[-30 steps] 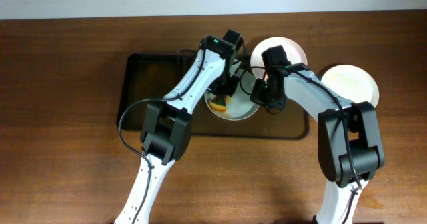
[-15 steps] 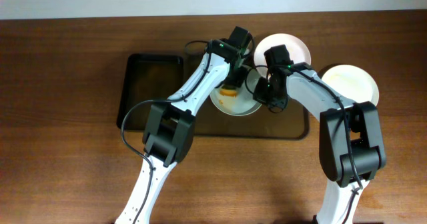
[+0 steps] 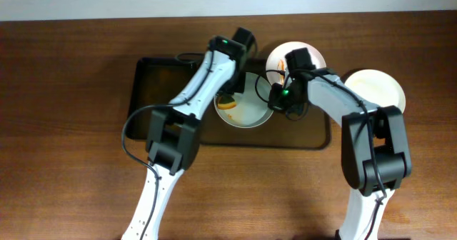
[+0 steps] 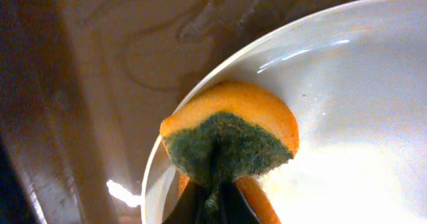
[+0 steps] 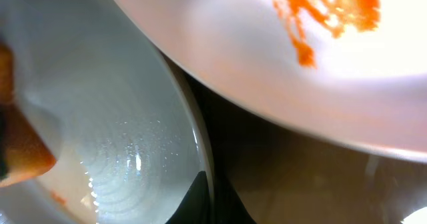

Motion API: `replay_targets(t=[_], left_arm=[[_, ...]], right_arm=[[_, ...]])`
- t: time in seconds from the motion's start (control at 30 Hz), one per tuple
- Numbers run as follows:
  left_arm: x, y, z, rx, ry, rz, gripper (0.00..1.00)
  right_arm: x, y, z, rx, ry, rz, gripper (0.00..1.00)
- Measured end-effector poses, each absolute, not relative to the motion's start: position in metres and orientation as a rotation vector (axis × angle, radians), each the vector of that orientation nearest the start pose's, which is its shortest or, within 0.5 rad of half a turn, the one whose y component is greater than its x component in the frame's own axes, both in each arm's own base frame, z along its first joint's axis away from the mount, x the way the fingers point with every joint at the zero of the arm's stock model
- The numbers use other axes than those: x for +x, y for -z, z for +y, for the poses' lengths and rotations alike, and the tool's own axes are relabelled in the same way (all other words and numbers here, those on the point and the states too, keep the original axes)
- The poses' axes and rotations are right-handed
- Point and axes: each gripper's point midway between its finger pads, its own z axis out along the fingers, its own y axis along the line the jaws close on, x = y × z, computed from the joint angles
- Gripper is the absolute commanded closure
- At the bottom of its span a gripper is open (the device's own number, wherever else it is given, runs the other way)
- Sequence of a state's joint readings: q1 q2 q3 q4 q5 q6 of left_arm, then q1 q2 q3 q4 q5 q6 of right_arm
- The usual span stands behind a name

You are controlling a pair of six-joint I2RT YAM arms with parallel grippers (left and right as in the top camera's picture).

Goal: Clean dirty plates on tray and stack at the side
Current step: 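Scrub the front plate with the sponge while the right gripper holds it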

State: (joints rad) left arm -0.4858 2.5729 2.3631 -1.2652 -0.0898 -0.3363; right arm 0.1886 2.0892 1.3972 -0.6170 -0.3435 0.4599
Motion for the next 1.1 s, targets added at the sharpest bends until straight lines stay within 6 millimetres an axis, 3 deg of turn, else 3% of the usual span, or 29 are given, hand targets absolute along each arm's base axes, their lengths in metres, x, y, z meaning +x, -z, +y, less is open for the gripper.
replay_targets(t=[0.13, 0.23, 0.4, 0.57, 0.7, 0.77, 0.83, 0.97, 1.1], left_arm=[[0.464, -0.02, -0.226, 0.305, 0.192, 3.07, 1.0], [0.45, -0.022, -0.227, 0.458, 0.365, 3.113, 1.0], [0.425, -0.03, -0.257, 0.818, 0.604, 3.044, 1.0], [0.436, -0.035, -0.286, 0.944, 0.69, 2.878, 1.0], [0.479, -0.036, -0.289, 0.81, 0.552, 2.776, 1.0], [0.502, -0.033, -0.274, 0.654, 0.367, 2.773, 1.0], [0.512, -0.031, -0.256, 0.518, 0.204, 2.792, 1.0], [0.498, -0.025, -0.211, 0.314, -0.147, 2.886, 1.0], [0.459, -0.021, -0.198, 0.288, -0.199, 3.053, 1.0]], right_arm=[[0.423, -0.004, 0.14, 0.308, -0.857, 2.907, 0.96], [0.423, -0.004, 0.144, 0.273, -0.954, 2.892, 0.96], [0.422, -0.004, 0.147, 0.253, -0.982, 2.89, 0.96], [0.422, -0.004, 0.149, 0.251, -0.996, 2.887, 0.96], [0.422, -0.004, 0.149, 0.25, -1.005, 2.885, 0.96], [0.422, -0.004, 0.15, 0.25, -1.007, 2.884, 0.96], [0.422, -0.004, 0.151, 0.248, -1.015, 2.881, 0.96], [0.421, -0.004, 0.157, 0.226, -1.038, 2.881, 0.96], [0.419, -0.004, 0.16, 0.203, -1.04, 2.884, 0.96]])
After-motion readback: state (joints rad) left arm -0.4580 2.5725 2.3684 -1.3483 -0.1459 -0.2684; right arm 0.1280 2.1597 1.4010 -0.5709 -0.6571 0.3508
